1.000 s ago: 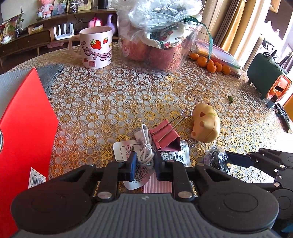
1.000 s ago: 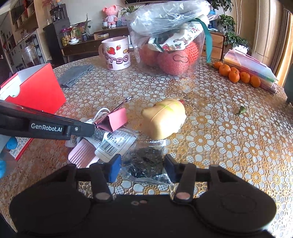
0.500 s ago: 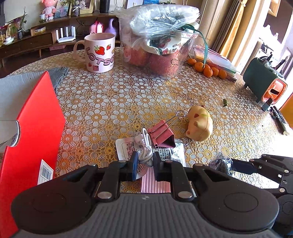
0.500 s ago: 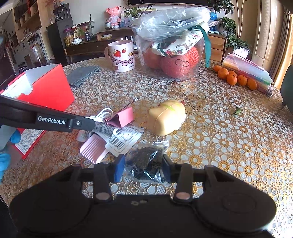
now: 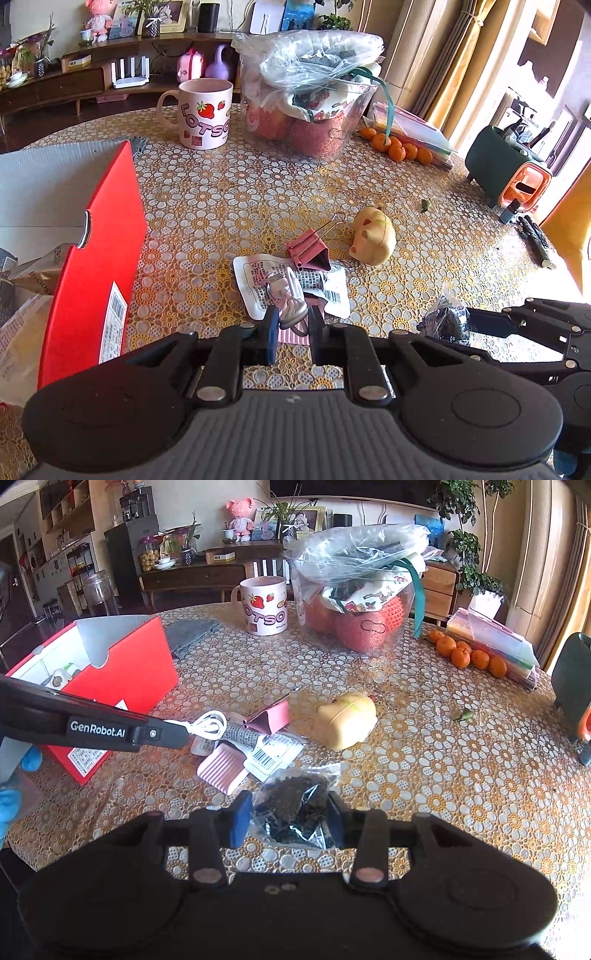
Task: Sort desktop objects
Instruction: 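Carry the USB cable and the clear black-item bag over the red shoebox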
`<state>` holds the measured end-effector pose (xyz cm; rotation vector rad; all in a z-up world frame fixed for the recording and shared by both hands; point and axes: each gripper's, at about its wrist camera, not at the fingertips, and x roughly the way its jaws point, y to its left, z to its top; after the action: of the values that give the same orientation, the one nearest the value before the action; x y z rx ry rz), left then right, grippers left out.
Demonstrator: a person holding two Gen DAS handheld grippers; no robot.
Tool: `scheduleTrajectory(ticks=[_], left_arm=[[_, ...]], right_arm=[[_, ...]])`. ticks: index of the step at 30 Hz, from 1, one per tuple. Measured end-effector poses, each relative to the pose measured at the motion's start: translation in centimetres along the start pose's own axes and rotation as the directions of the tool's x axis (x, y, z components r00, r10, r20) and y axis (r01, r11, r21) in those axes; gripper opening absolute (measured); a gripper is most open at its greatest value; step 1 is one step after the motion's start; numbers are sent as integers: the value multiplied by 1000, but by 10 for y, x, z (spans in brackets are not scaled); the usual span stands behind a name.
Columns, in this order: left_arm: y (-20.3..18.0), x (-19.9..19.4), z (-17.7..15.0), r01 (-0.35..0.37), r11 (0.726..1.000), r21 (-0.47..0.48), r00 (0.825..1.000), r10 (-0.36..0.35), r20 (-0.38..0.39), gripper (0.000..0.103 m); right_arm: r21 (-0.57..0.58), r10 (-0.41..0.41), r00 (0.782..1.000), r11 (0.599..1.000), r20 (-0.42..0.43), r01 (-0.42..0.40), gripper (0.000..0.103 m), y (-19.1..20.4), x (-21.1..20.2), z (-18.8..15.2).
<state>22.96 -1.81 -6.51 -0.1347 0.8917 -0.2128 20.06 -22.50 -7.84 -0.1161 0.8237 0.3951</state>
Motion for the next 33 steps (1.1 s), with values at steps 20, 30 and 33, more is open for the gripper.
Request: scheduleTrajectory(ticks=[20, 30, 33], left_arm=[[35, -108, -17, -5, 1000, -20, 992, 8, 128, 15], [87, -142, -13, -66, 996, -67, 976, 78, 202, 15], [108, -147, -14, -93, 992, -91, 971, 110, 212, 15]], right_arm=[[-124, 65, 998, 990, 22, -62, 41, 68, -44, 34], [-229, 129, 989, 967, 70, -110, 41, 128, -37, 84], [-263, 146, 986, 957, 77, -121, 41, 146, -31, 96]])
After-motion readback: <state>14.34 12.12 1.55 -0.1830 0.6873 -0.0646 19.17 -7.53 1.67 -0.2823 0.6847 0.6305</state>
